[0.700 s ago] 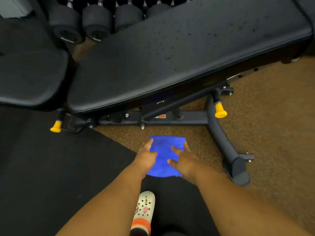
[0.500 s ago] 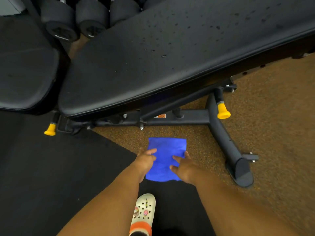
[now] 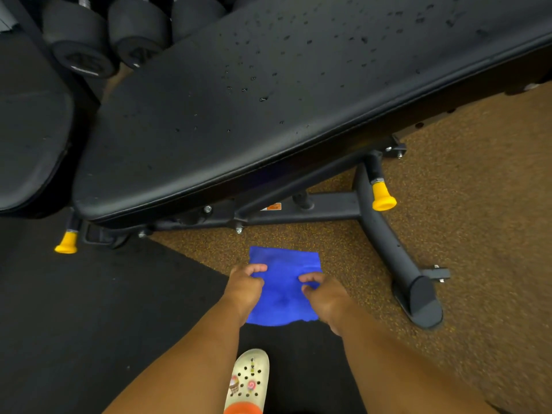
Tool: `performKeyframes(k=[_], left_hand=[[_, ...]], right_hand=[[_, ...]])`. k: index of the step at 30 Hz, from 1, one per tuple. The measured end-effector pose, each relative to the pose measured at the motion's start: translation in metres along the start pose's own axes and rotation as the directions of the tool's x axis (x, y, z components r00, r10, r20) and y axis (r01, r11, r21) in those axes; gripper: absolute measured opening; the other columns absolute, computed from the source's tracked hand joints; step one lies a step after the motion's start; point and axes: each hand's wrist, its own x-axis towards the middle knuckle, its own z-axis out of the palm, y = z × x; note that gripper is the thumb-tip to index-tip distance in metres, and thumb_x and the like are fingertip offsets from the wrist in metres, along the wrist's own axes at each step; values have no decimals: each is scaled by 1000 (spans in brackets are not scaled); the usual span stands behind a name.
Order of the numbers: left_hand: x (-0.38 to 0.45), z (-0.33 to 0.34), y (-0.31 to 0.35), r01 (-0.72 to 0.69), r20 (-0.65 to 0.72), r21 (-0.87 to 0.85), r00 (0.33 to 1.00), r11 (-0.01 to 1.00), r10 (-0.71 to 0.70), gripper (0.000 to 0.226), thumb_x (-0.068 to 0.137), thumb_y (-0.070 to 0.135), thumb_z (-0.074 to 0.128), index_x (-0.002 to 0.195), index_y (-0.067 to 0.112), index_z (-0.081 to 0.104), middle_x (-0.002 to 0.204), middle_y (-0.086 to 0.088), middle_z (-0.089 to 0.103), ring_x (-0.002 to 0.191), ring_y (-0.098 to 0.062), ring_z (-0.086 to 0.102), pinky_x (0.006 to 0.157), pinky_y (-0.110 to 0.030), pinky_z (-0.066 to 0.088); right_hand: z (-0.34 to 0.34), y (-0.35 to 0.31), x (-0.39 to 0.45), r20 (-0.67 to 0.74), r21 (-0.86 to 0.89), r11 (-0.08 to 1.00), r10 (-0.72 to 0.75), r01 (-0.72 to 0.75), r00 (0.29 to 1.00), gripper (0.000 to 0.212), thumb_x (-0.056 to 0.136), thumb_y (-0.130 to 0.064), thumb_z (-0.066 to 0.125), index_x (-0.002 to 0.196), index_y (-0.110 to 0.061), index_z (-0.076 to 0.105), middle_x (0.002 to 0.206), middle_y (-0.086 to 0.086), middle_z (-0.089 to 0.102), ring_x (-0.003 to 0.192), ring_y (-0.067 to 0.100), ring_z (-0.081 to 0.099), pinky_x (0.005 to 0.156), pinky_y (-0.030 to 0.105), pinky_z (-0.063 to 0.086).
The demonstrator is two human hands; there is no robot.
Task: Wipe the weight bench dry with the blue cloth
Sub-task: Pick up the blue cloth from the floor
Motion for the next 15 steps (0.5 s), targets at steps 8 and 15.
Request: performKeyframes(k=[8,15], left_hand=[[-64,-13,61,-405,26,12,914,914,405,57,80,-9,43,97,43,60,121,12,44,112,-14,48,84,-26,44],[-198,-50,152,-635,209,-286,690,718,693,66,68,-5,48,119,36,59,100,7,62,92,-7,61,75,-20,49]], right_hand=[[-24,-19,-38,-7,655,756,-12,13,1000,50,86,4,58,116,-35,47,117,4,58,94,26,64,72,45,56],[-56,-51,-126,415,886,360,-338,-291,845,60,90,-58,48,131,-15,60,134,14,59,124,33,55,113,52,31]])
